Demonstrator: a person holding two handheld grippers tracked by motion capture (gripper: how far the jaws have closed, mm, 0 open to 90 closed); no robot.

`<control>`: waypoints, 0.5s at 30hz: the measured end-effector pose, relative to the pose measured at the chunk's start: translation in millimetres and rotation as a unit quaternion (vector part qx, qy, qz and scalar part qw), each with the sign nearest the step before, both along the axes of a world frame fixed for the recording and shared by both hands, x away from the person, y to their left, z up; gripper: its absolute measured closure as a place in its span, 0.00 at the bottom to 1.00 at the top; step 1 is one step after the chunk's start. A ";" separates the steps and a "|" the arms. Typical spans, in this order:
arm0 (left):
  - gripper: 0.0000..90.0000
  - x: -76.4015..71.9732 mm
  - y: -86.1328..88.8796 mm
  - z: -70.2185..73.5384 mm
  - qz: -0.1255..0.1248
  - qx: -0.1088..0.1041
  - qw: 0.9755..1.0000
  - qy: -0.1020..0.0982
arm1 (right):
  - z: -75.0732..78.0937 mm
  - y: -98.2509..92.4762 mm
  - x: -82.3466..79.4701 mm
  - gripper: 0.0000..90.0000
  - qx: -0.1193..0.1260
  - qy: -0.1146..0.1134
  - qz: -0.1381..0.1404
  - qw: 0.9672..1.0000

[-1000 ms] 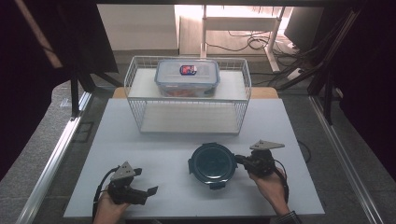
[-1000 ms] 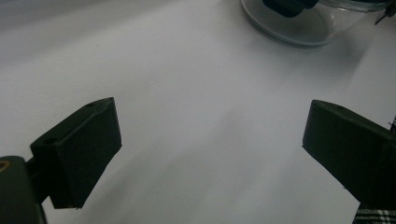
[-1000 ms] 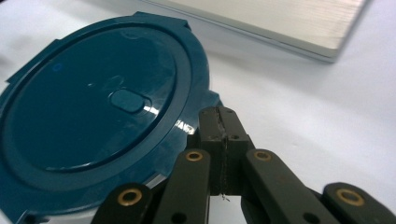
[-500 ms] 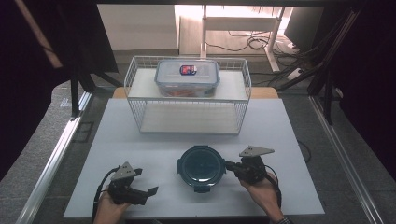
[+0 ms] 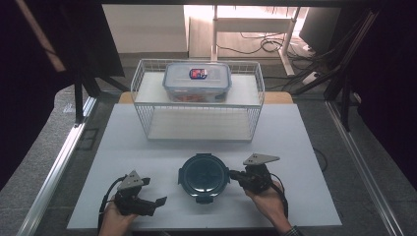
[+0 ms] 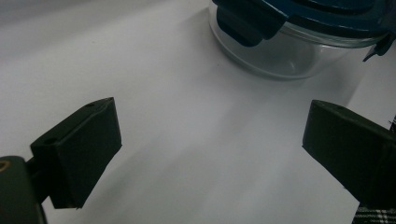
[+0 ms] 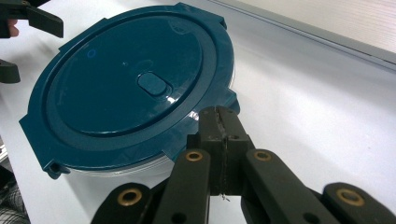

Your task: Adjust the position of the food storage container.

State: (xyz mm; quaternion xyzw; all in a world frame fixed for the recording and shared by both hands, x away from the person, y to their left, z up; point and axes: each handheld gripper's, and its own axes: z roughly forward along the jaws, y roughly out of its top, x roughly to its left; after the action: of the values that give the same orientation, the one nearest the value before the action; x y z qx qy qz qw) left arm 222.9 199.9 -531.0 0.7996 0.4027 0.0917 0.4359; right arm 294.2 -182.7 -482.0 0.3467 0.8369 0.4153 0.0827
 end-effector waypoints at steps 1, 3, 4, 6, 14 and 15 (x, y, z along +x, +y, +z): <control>0.04 0.0 0.0 0.0 0.000 0.000 1.000 0.000 | 0.0 0.0 0.0 1.00 0.000 0.000 0.000 1.000; 0.04 -0.2 -0.1 0.2 0.000 0.001 1.000 0.000 | -0.2 2.1 -0.5 0.99 -0.003 -0.003 0.004 1.000; 0.04 -0.3 0.0 0.4 0.000 0.000 1.000 0.000 | 0.1 2.2 -0.3 0.99 -0.005 -0.003 0.006 1.000; 0.04 -0.7 0.7 0.9 0.000 -0.001 1.000 -0.001 | 0.9 3.1 -0.3 0.99 -0.010 -0.006 0.008 1.000; 0.06 -2.7 1.8 2.9 -0.002 0.000 1.000 -0.001 | 9.1 -4.4 -5.6 0.82 -0.016 -0.034 0.005 0.999; 0.06 -3.3 1.5 3.3 -0.002 0.002 1.000 -0.003 | 9.1 -6.7 -6.1 0.76 -0.014 -0.035 0.004 0.999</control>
State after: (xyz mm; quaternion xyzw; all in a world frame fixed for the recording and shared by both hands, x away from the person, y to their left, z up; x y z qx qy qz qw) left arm 219.7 201.4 -527.7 0.8009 0.4000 0.0937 0.4356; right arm 288.0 -189.4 -472.9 0.3278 0.8405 0.4156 0.1152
